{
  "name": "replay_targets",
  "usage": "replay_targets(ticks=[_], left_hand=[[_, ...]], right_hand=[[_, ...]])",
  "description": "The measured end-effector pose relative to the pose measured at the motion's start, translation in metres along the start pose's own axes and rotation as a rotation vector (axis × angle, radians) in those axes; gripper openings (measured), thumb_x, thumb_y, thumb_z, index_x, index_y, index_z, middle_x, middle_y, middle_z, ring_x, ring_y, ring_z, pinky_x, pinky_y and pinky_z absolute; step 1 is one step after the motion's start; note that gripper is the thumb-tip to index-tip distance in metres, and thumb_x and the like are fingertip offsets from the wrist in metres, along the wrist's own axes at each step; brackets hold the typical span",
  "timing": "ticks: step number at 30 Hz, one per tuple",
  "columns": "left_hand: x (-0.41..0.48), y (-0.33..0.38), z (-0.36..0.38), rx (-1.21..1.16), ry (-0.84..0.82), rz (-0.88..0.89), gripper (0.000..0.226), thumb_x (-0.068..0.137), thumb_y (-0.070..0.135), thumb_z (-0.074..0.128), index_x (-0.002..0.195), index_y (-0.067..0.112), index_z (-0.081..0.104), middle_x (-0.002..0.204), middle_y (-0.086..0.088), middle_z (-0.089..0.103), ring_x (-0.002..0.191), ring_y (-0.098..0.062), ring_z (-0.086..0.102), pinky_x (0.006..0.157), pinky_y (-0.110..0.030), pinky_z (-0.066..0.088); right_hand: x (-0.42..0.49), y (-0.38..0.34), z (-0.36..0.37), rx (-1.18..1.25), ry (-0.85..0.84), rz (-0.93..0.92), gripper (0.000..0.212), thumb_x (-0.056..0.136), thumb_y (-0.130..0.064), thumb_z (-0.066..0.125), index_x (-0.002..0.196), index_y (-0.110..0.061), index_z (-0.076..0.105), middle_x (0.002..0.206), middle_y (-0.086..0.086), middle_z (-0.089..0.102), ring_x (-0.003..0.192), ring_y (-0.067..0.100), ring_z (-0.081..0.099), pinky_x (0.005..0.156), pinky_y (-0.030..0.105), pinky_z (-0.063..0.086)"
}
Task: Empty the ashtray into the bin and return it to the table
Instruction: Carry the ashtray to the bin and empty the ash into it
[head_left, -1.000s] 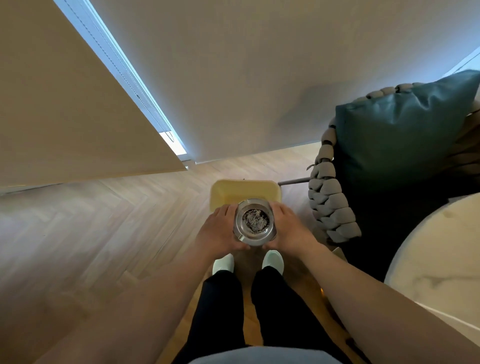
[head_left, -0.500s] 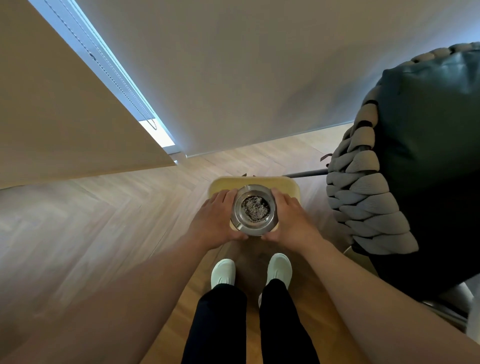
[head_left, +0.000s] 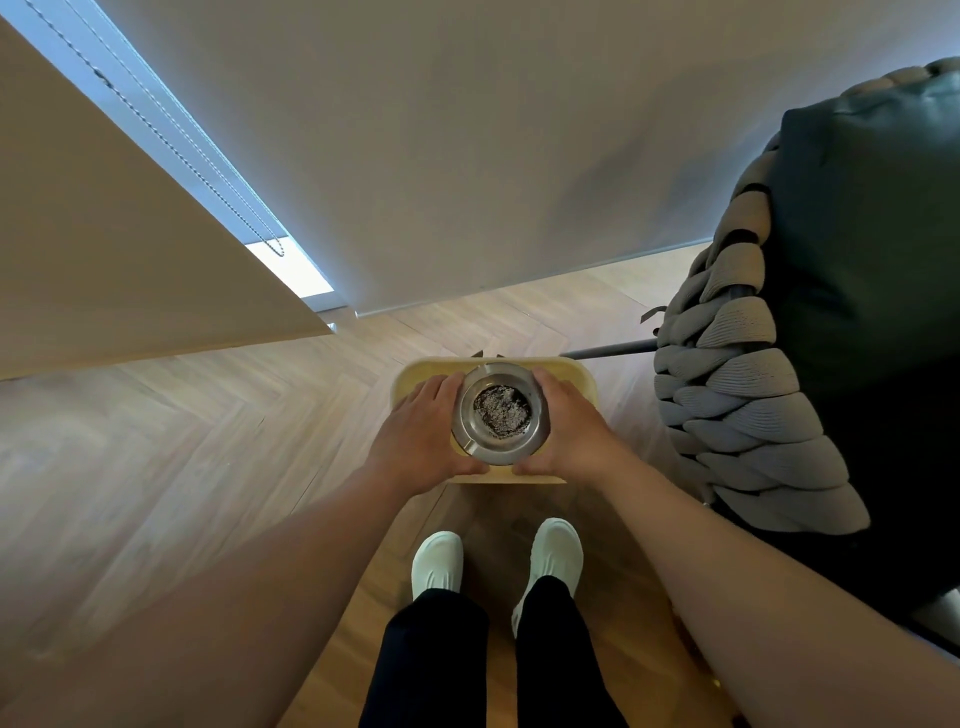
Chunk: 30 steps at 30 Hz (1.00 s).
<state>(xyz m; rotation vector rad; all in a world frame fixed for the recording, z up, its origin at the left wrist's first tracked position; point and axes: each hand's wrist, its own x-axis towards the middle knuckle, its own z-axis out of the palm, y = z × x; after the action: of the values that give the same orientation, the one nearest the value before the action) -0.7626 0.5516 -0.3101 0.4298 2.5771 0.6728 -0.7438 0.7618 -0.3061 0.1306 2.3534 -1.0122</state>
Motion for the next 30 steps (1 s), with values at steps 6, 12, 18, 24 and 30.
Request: replay_targets(ticks=[6, 12, 18, 24, 30], left_hand=[[0.001, 0.004, -0.001, -0.017, 0.003, -0.018, 0.11, 0.051, 0.055, 0.087, 0.14, 0.02, 0.034, 0.138, 0.002, 0.047, 0.126, -0.02, 0.044, 0.105, -0.037, 0.038], [0.002, 0.005, -0.004, -0.022, 0.015, -0.042, 0.111, 0.05, 0.059, 0.087, 0.14, 0.023, 0.034, 0.137, 0.005, 0.048, 0.124, -0.018, 0.046, 0.102, -0.036, 0.04], [0.002, -0.001, -0.008, -0.006, -0.011, -0.035, 0.111, 0.05, 0.058, 0.087, 0.14, 0.022, 0.033, 0.138, 0.004, 0.048, 0.125, -0.018, 0.046, 0.104, -0.038, 0.04], [0.004, -0.006, -0.009, 0.024, -0.042, -0.006, 0.113, 0.051, 0.058, 0.087, 0.143, 0.021, 0.033, 0.141, 0.003, 0.046, 0.127, -0.018, 0.044, 0.104, -0.038, 0.041], [0.005, -0.005, -0.01, 0.039, -0.074, 0.034, 0.112, 0.049, 0.056, 0.088, 0.141, 0.021, 0.034, 0.14, 0.004, 0.045, 0.127, -0.017, 0.042, 0.101, -0.036, 0.042]], right_hand=[[0.004, 0.009, -0.009, 0.353, 0.062, 0.147, 0.063, 0.093, -0.001, 0.058, 0.144, -0.036, 0.044, 0.082, -0.012, 0.056, 0.075, 0.007, 0.056, 0.083, 0.034, 0.057], [0.002, 0.013, -0.005, 0.777, 0.195, 0.394, 0.029, 0.089, -0.002, 0.069, 0.117, -0.005, 0.064, 0.085, 0.01, 0.07, 0.068, 0.016, 0.068, 0.063, 0.026, 0.056], [0.001, 0.012, -0.002, 0.972, 0.141, 0.463, 0.004, 0.086, -0.002, 0.072, 0.088, -0.003, 0.068, 0.08, 0.013, 0.071, 0.069, 0.021, 0.071, 0.06, 0.03, 0.059], [0.001, 0.012, -0.003, 0.97, 0.054, 0.474, 0.003, 0.089, -0.001, 0.068, 0.091, 0.0, 0.067, 0.072, 0.012, 0.073, 0.061, 0.021, 0.073, 0.06, 0.034, 0.062], [-0.003, 0.011, -0.005, 0.886, -0.022, 0.49, 0.006, 0.091, 0.003, 0.063, 0.095, 0.007, 0.061, 0.08, 0.019, 0.068, 0.06, 0.024, 0.072, 0.059, 0.034, 0.064]])
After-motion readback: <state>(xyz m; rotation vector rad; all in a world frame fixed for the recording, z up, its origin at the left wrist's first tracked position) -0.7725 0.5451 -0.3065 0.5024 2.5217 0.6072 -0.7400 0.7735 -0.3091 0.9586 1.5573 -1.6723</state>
